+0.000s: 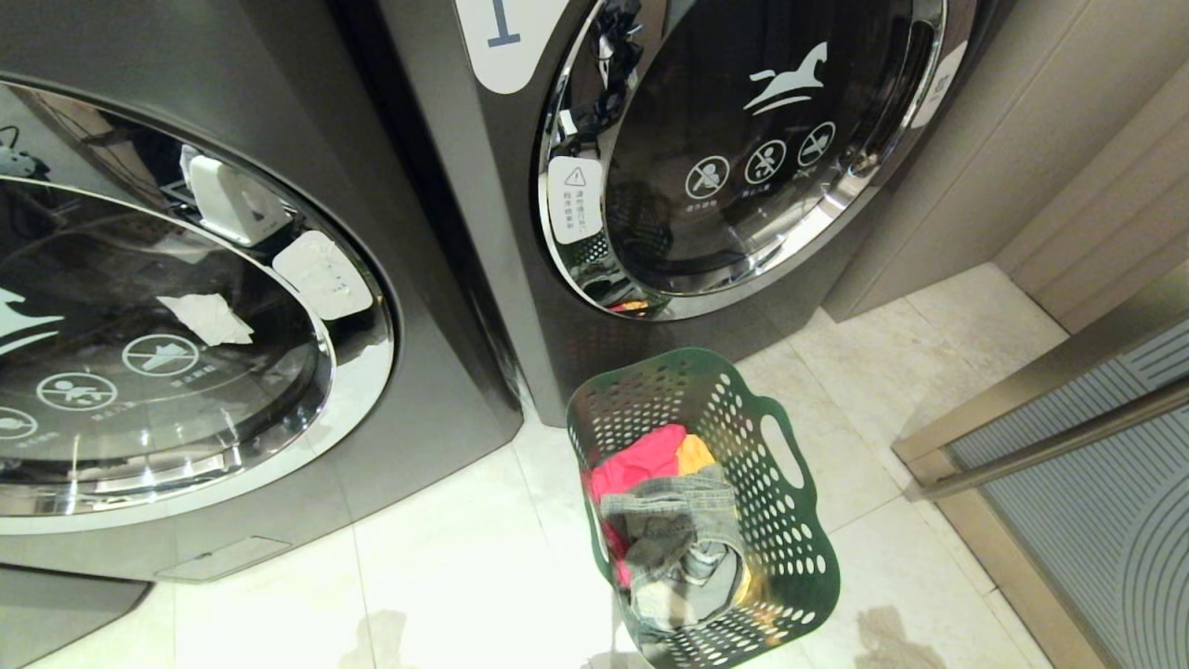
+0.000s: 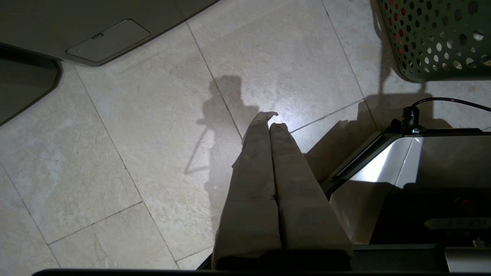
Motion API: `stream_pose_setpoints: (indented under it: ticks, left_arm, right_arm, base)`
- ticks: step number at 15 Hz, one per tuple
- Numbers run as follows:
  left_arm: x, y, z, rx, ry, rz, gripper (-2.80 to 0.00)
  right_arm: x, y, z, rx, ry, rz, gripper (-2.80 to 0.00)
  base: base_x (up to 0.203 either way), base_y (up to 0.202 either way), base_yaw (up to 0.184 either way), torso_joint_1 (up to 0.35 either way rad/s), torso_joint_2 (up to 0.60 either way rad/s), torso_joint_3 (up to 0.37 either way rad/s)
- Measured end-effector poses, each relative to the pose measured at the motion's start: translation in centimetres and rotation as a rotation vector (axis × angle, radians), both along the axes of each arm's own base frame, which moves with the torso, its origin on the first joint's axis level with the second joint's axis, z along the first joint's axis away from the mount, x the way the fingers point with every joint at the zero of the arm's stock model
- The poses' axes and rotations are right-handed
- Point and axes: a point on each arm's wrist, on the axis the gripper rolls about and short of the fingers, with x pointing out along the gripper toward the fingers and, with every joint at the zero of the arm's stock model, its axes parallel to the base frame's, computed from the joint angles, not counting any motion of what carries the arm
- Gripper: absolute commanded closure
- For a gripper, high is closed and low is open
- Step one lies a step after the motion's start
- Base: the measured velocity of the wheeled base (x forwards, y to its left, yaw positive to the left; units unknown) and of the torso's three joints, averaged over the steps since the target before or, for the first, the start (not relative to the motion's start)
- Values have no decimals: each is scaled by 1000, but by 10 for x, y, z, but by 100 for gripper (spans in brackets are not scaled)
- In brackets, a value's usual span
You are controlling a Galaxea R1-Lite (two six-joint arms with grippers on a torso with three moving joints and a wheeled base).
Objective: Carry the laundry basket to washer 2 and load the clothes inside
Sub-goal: Open the lid of the washing machine
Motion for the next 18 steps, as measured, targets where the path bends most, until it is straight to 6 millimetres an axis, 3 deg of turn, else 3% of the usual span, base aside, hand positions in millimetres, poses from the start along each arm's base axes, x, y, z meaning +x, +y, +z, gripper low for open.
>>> stream_pose_setpoints:
  ticks: [10, 18]
  left_arm:
    - [5, 1, 0, -30, 64, 1, 0]
    - [-7, 1, -1, -18, -75, -115, 0]
  right_arm:
    - [-2, 0, -1, -1, 14, 55, 0]
    - [-20, 0, -4, 36, -244, 56, 0]
  base:
    - [0, 0, 0, 0, 0, 0]
    - [0, 0, 0, 0, 0, 0]
